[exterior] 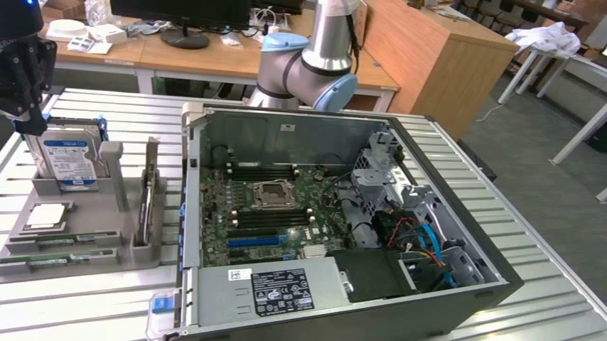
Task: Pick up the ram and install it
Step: 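Pick up the ram and move it above insertion slot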
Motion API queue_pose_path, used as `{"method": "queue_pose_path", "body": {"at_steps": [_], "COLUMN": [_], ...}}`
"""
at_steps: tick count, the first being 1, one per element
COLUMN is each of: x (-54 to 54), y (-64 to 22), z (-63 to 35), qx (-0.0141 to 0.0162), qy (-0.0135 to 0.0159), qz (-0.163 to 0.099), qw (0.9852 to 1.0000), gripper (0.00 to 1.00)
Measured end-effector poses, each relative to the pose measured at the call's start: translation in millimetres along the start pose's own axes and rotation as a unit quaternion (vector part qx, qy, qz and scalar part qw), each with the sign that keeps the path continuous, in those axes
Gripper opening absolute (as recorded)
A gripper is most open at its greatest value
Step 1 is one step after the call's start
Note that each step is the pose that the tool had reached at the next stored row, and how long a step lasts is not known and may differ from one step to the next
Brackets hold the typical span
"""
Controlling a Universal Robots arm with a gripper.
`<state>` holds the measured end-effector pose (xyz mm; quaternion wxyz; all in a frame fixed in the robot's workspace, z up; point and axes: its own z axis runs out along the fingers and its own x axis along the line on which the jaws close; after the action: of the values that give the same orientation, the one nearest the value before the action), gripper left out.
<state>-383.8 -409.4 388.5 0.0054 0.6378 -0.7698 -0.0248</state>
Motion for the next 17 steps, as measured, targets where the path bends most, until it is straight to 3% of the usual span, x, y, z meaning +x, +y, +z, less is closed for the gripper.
{"method": "queue_pose_path", "body": {"at_steps": [6, 11, 17], "x": [0.0, 0.0, 0.0], "y": [0.0, 0.0, 0.0], "z": [0.0, 0.1, 0.0], "qx": [-0.0001, -0.0007, -0.0016], "qy": [0.0001, 0.0013, 0.003], "qz": [-0.002, -0.03, -0.066], "qw": [1.0, 0.9995, 0.9978], "gripper": [0.11, 0.11, 0.11]}}
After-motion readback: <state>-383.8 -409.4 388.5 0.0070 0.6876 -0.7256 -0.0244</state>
